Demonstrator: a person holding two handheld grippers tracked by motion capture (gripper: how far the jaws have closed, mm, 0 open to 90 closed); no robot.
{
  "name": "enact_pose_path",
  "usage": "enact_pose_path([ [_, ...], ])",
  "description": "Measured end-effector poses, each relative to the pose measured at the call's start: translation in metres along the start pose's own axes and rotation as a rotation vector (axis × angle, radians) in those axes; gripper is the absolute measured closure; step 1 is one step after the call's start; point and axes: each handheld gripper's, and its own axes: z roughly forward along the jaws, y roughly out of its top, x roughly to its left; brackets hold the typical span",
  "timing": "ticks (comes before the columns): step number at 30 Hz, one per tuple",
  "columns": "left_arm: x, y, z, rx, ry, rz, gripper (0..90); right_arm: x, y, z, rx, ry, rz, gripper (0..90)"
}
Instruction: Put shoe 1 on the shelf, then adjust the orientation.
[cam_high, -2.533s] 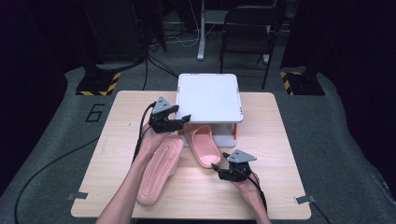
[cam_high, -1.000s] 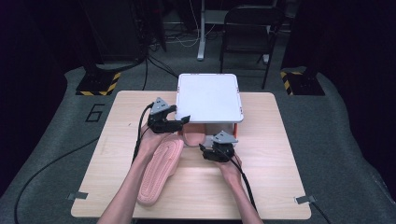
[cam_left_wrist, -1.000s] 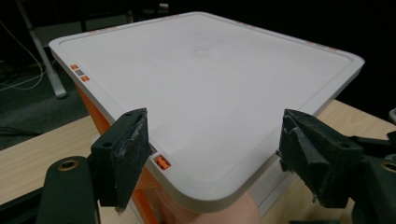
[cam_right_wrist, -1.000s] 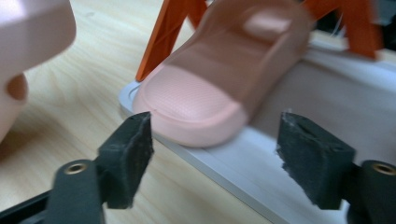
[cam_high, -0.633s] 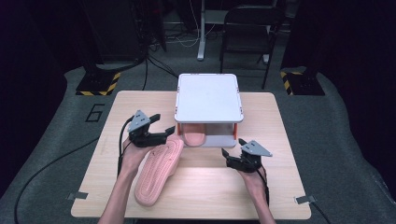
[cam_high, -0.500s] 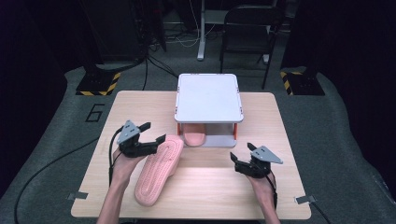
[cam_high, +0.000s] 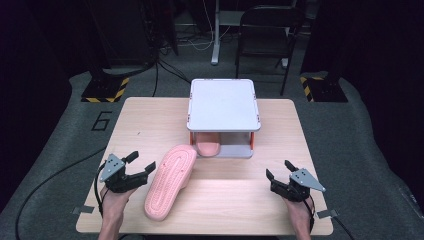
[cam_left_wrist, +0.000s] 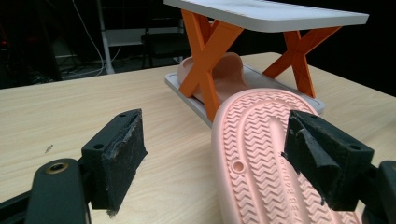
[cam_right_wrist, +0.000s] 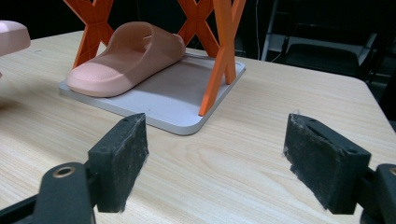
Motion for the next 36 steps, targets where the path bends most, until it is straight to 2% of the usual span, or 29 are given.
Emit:
enact_pose_path([
  [2, -0.004, -0.001, 0.000, 0.001, -0.007, -0.002, 20.0, 0.000, -0.001, -0.001, -0.013, -0.004, 0.012, 21.8],
  [5, -0.010, -0.001, 0.001, 0.015, -0.018, 0.007, 20.0, -0.001, -0.003, -0.002, -0.007, -0.001, -0.004, 22.1],
  [10, -0.023, -0.003, 0.006, 0.037, -0.056, 0.012, 20.1, -0.001, -0.004, -0.003, -0.016, -0.009, 0.000, 22.6],
  [15, -0.040, -0.005, 0.011, 0.070, -0.116, 0.041, 20.1, -0.002, -0.004, -0.004, -0.013, -0.013, 0.010, 22.6],
  [18, -0.051, -0.009, 0.015, 0.112, -0.120, 0.085, 20.1, -0.002, -0.005, -0.004, -0.015, -0.015, 0.012, 22.7],
  [23, -0.062, -0.015, 0.025, 0.160, -0.103, 0.137, 20.0, -0.001, -0.005, -0.005, -0.014, -0.010, 0.002, 23.2],
  [25, -0.064, -0.017, 0.029, 0.184, -0.082, 0.160, 20.0, -0.001, -0.005, -0.005, -0.014, -0.009, -0.006, 23.3],
  [26, -0.064, -0.019, 0.030, 0.182, -0.069, 0.161, 20.0, -0.002, -0.005, -0.005, -0.018, -0.011, -0.001, 23.4],
  [27, -0.063, -0.020, 0.031, 0.206, -0.065, 0.160, 20.1, -0.002, -0.005, -0.006, -0.018, -0.016, -0.002, 23.4],
  [29, -0.061, -0.023, 0.032, 0.223, -0.053, 0.152, 20.2, -0.003, -0.005, -0.006, -0.019, -0.020, 0.005, 23.5],
  [32, -0.056, -0.025, 0.032, 0.205, -0.045, 0.139, 21.0, -0.003, -0.005, -0.006, -0.021, -0.025, 0.004, 23.7],
  [33, -0.055, -0.024, 0.030, 0.221, -0.052, 0.140, 21.1, -0.003, -0.005, -0.006, -0.022, -0.026, 0.004, 23.8],
  [35, -0.053, -0.024, 0.030, 0.206, -0.036, 0.138, 21.6, -0.003, -0.005, -0.006, -0.023, -0.027, 0.001, 24.0],
  [36, -0.050, -0.023, 0.028, 0.213, -0.040, 0.134, 22.1, -0.003, -0.005, -0.006, -0.022, -0.026, 0.002, 24.0],
])
